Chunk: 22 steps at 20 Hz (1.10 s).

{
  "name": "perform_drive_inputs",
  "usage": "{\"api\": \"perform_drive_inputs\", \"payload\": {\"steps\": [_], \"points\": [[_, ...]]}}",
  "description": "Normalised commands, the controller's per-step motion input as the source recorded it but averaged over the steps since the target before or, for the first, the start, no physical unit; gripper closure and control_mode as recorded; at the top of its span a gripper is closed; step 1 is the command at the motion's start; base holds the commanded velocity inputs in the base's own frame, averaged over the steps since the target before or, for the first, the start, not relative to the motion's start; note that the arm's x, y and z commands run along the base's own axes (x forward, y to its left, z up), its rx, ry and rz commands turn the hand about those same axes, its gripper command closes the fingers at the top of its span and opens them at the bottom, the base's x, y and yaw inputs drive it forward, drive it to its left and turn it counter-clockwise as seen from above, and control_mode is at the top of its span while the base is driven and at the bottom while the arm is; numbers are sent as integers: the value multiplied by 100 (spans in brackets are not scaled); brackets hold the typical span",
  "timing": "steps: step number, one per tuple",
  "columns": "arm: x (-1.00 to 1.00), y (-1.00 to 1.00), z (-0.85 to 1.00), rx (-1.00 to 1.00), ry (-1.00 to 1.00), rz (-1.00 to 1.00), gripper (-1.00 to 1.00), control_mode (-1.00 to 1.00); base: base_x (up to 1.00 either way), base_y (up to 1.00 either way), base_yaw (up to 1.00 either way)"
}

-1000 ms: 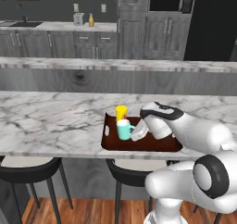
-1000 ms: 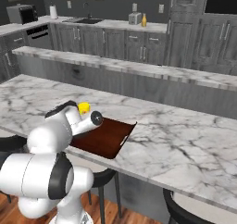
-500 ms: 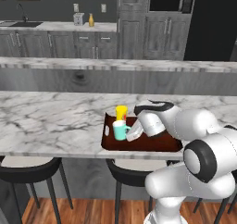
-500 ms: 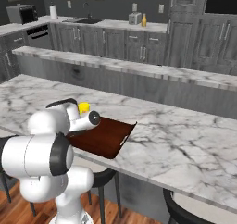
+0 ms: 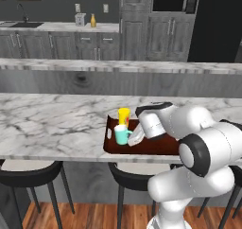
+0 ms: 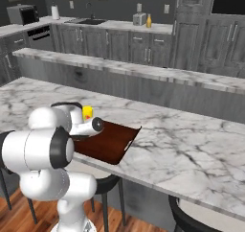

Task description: There is a tray on the dining counter. Grab the cup, mug, and pitcher and place them on the tray. The pitcher may be placed next to the tray if it cannot fit the tray.

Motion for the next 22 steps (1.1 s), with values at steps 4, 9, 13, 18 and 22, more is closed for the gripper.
{"api": "perform_drive_inputs", "payload": {"steps": [4,9,13,18,22], "points": [[11,0,-6,0,0,0,100,-100,0,0,0],[16,0,-7,0,0,0,100,-100,0,0,0],[1,1,0,0,0,0,-100,-100,0,0,0],[0,0,0,0,0,0,-100,-100,0,0,0],[0,0,0,0,0,0,-100,-100,0,0,0]]}}
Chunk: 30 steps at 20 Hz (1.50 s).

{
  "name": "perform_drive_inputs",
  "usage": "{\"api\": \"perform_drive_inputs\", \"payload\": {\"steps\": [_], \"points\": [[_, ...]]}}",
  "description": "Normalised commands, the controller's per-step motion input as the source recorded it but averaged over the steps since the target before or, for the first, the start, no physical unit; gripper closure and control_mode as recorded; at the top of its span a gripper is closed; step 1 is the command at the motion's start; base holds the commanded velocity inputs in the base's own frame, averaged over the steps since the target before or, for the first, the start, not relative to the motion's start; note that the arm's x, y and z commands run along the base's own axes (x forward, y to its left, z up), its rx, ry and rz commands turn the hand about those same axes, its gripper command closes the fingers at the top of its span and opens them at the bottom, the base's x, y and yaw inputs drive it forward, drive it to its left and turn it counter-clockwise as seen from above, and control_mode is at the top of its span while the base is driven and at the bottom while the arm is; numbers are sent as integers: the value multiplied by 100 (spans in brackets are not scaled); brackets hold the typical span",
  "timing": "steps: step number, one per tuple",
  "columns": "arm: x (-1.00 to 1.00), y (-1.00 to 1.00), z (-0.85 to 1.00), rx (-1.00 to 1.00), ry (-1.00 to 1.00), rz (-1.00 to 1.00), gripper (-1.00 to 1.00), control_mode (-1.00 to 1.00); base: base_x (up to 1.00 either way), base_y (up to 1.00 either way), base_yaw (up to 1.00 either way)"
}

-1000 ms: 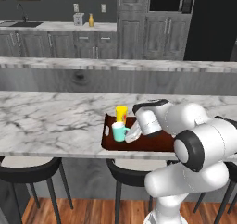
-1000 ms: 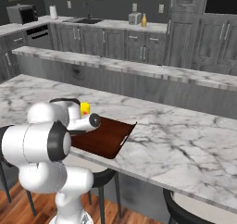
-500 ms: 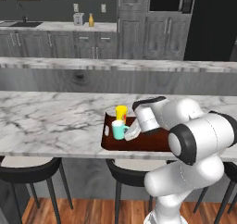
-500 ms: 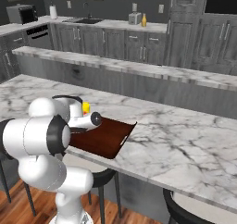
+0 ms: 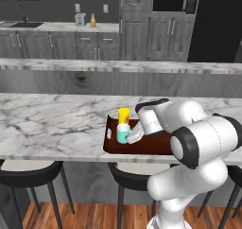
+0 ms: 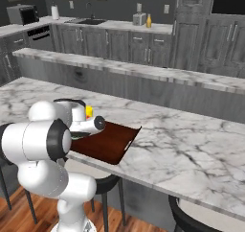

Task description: There is a tray on the dining counter. Grab the cup, mug, and pitcher and place them on the tray. The pitcher may be placed next to the tray if it cannot fit the tray.

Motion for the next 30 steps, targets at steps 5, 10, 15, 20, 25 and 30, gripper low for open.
{"api": "perform_drive_inputs", "payload": {"steps": [5,10,15,20,25,30], "points": [[0,0,0,0,0,0,-100,-100,0,0,0],[0,-10,11,0,-3,0,-100,-100,0,0,0],[0,-28,31,0,-6,0,-100,-100,0,0,0],[-8,-34,53,0,-3,0,-100,-100,0,0,0],[-26,-27,74,0,0,0,-100,-100,0,0,0],[-34,-37,73,0,1,-2,-100,-100,0,0,0]]}}
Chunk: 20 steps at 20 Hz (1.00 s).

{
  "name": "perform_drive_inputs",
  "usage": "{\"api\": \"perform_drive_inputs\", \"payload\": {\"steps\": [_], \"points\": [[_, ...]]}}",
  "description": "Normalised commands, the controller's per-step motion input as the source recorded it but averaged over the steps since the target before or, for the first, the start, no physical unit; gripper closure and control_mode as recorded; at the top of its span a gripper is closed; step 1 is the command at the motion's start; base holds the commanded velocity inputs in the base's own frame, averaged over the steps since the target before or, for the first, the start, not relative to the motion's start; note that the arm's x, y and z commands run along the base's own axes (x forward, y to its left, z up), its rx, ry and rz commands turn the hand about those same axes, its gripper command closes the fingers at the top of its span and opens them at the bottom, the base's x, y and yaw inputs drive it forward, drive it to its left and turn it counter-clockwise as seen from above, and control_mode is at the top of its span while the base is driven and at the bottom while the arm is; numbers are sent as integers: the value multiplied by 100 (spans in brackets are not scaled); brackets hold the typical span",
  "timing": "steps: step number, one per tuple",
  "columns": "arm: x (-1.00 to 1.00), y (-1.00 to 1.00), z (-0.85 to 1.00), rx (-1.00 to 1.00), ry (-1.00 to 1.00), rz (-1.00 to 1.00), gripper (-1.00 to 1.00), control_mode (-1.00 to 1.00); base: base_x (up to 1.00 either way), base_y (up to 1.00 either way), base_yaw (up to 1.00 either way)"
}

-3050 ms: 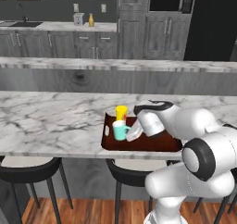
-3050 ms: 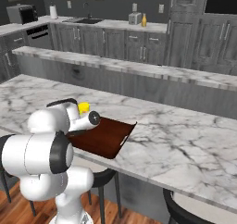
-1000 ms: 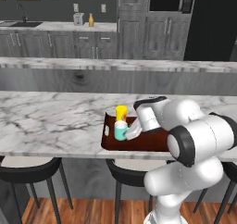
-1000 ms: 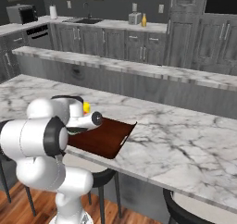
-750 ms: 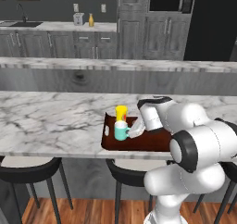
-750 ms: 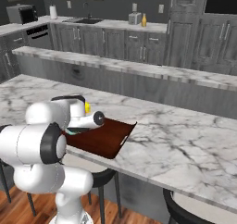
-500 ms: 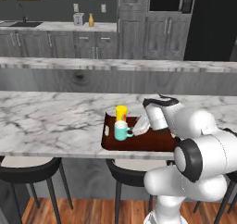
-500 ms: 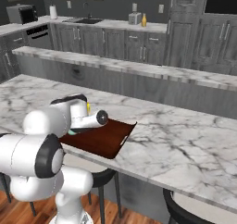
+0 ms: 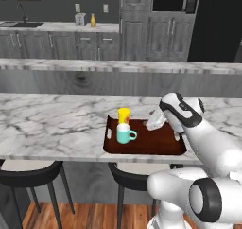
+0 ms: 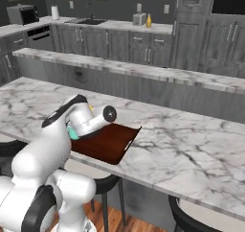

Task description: There is a tray on the dining counter. Grab the cup, mug, and pitcher and place them on the tray. The pitcher may be placed next to the tray if it cannot fit the tray.

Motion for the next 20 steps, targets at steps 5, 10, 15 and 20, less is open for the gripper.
{"api": "perform_drive_inputs", "payload": {"steps": [5,10,15,20], "points": [[-36,-38,66,-3,7,-7,-100,-100,0,0,0],[-34,-43,61,-2,13,-11,-100,-100,0,0,0],[-26,-35,66,-1,17,-16,-100,-100,0,0,0],[-25,-20,57,-3,18,-19,-100,-100,0,0,0]]}}
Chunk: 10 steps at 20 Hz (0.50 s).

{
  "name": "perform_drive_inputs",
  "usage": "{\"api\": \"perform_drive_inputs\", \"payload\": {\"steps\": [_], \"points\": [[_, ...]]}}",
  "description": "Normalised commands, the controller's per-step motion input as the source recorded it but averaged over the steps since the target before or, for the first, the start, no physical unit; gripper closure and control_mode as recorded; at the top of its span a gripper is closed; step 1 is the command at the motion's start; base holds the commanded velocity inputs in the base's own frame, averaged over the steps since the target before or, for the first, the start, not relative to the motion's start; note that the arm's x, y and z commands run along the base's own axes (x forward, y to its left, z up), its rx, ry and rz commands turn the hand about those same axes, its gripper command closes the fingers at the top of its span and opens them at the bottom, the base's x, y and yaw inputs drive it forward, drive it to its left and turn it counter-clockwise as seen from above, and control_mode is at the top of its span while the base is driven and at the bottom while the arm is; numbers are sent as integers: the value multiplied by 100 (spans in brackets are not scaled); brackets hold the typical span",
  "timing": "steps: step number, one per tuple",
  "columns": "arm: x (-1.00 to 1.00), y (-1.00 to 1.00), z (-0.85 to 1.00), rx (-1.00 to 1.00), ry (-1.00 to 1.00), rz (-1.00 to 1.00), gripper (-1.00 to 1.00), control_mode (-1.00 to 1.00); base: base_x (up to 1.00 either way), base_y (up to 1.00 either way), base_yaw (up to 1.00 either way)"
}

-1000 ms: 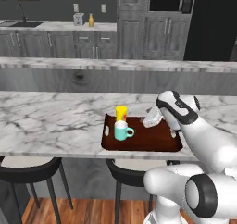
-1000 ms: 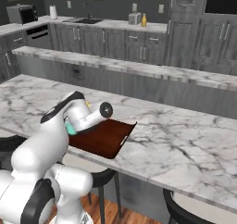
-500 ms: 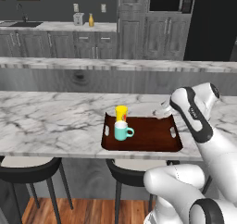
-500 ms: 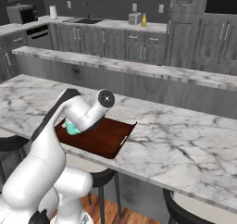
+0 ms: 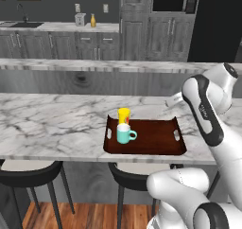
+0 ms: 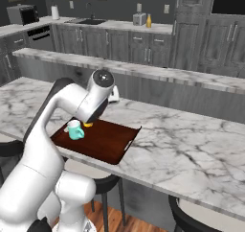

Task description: There is a tray on the dining counter. Grab the cup, mug, and pitcher and place them on the tray. The pitcher may be placed next to the tray if it cannot fit the tray.

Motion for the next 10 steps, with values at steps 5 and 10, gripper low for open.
{"api": "perform_drive_inputs", "payload": {"steps": [5,10], "points": [[-29,-2,40,-7,15,-23,-100,-100,0,0,0],[-47,0,28,-7,13,-31,-100,-100,0,0,0]]}}
